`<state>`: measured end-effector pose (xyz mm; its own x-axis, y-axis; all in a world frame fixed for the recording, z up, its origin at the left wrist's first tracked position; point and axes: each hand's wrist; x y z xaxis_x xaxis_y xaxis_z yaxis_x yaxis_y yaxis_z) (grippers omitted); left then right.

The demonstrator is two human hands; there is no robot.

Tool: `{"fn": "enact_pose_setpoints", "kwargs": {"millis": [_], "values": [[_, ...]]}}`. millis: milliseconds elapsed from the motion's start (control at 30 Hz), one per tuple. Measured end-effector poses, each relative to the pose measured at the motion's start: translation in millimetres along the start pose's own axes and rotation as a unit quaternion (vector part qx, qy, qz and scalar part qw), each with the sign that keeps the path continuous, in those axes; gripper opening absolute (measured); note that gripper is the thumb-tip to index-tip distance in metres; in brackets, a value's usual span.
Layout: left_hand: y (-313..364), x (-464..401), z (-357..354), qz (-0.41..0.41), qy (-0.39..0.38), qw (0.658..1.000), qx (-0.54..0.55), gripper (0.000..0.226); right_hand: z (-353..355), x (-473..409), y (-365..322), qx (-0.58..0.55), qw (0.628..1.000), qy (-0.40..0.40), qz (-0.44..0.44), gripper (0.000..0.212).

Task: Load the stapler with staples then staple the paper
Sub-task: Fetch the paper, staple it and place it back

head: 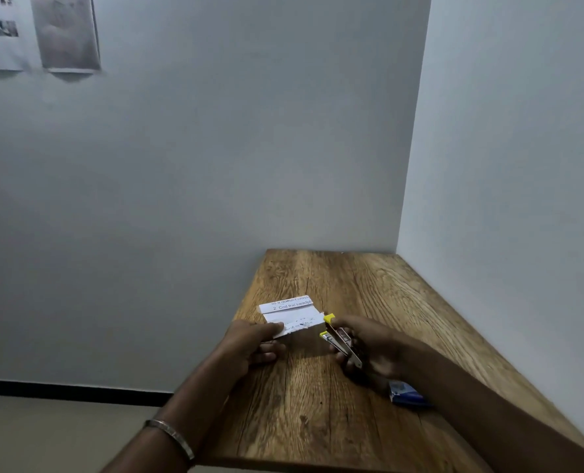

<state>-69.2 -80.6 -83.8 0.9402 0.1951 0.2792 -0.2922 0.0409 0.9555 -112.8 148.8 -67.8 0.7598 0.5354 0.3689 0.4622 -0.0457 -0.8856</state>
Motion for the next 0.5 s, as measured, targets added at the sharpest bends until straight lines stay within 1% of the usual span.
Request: {"fn": "enact_pose_setpoints", "kwargs": {"millis": [100, 233, 367, 500], "values": [[-1, 0, 0, -0.006, 0.000, 1.000, -0.001, 0.022, -2, -5, 0, -0.015, 1.000, 0.009, -0.003, 0.038], [0, 3, 1, -0.007, -0.002, 1.000, -0.005, 0.021, -4, -15, 0, -0.008, 0.999, 0.040, 0.028, 0.040], [0, 6, 1, -0.011, -0.010, 1.000, -0.009, 0.030, -3, -23, 3, -0.016, 0.997, 0.047, 0.052, 0.036], [0, 9, -1, -0.022, -0.010, 1.000, -0.017, 0.034, -2, -28, 4, -0.019, 0.997, 0.041, 0.062, 0.037]]}}
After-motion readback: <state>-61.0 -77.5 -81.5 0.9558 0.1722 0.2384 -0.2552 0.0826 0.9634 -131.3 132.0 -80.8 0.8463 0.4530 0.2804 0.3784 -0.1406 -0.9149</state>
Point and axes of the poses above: each hand's wrist, its own x-axis away from the middle knuckle, its own z-axis out of the back of the hand, y = z × x, and after that the axes turned 13 degrees about -x, right-handed
